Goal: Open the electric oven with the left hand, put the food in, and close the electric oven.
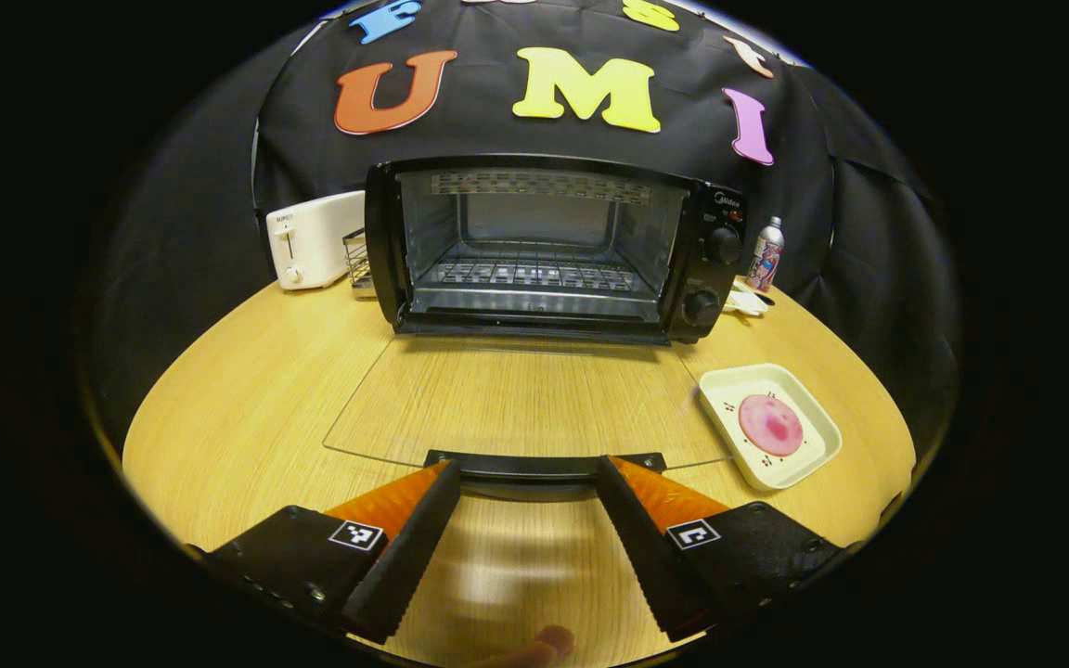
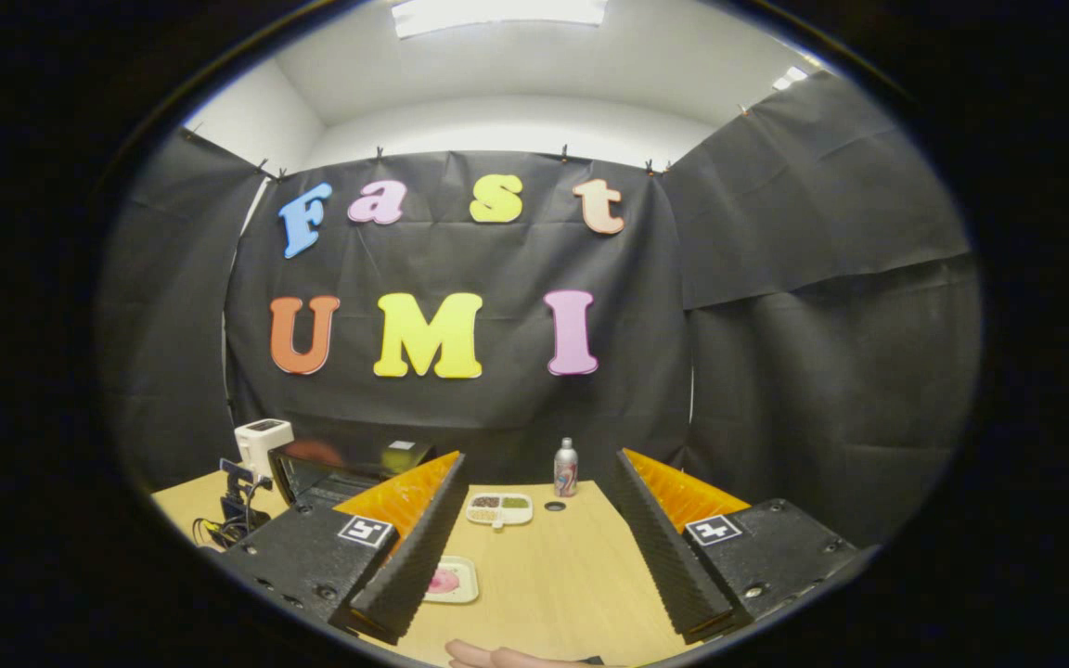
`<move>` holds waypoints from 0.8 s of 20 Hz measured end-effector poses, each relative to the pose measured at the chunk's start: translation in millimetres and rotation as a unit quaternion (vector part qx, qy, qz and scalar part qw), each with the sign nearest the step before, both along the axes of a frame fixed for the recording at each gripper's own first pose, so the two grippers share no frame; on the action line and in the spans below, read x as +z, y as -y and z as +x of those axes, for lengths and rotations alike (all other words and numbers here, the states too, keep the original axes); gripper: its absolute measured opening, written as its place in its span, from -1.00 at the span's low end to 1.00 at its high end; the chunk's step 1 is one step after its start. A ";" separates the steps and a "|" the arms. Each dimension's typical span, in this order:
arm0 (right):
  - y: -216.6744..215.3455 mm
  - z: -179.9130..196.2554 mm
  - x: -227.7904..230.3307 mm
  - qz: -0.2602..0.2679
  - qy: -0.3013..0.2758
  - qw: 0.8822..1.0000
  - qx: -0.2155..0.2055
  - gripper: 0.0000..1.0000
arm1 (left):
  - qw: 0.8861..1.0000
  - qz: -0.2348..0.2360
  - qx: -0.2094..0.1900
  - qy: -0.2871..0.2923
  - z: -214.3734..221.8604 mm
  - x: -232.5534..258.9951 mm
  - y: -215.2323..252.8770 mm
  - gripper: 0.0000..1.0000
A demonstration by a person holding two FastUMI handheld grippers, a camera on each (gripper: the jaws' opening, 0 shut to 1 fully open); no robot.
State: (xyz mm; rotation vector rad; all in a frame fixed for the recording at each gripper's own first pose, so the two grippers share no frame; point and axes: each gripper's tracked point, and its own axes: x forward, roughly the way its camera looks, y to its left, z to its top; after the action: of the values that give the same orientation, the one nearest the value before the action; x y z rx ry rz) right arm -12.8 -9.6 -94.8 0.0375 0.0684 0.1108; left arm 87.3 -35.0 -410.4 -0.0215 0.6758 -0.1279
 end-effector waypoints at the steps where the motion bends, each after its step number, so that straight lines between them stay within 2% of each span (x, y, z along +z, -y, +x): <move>1: -0.7 2.2 -3.6 0.000 -0.005 1.000 0.002 0.99 | 1.000 0.000 -0.001 0.003 1.5 0.8 -0.2 0.91; 2: -2.5 5.0 -6.9 -0.001 -0.011 1.000 0.004 0.93 | 1.000 0.001 -0.002 0.007 0.6 2.5 -0.5 0.90; 8: -22.1 34.1 -43.3 -0.020 -0.074 0.997 0.031 0.93 | 0.998 -0.035 0.006 0.054 -1.8 42.4 -2.3 0.91; 13: -36.9 70.7 -90.5 -0.060 -0.152 0.985 0.051 0.93 | 0.989 -0.055 -0.003 0.139 -12.7 129.2 -0.6 0.90; 16: -41.8 94.4 -127.1 -0.096 -0.203 0.973 0.052 0.94 | 0.978 -0.061 0.006 0.200 -22.6 191.5 -4.6 0.89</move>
State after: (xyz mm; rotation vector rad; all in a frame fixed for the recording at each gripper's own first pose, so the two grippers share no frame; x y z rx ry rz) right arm 81.6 32.2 -221.9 -0.1376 0.4896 0.1992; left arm 64.7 -30.3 -218.9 -0.1138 0.2649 -0.1570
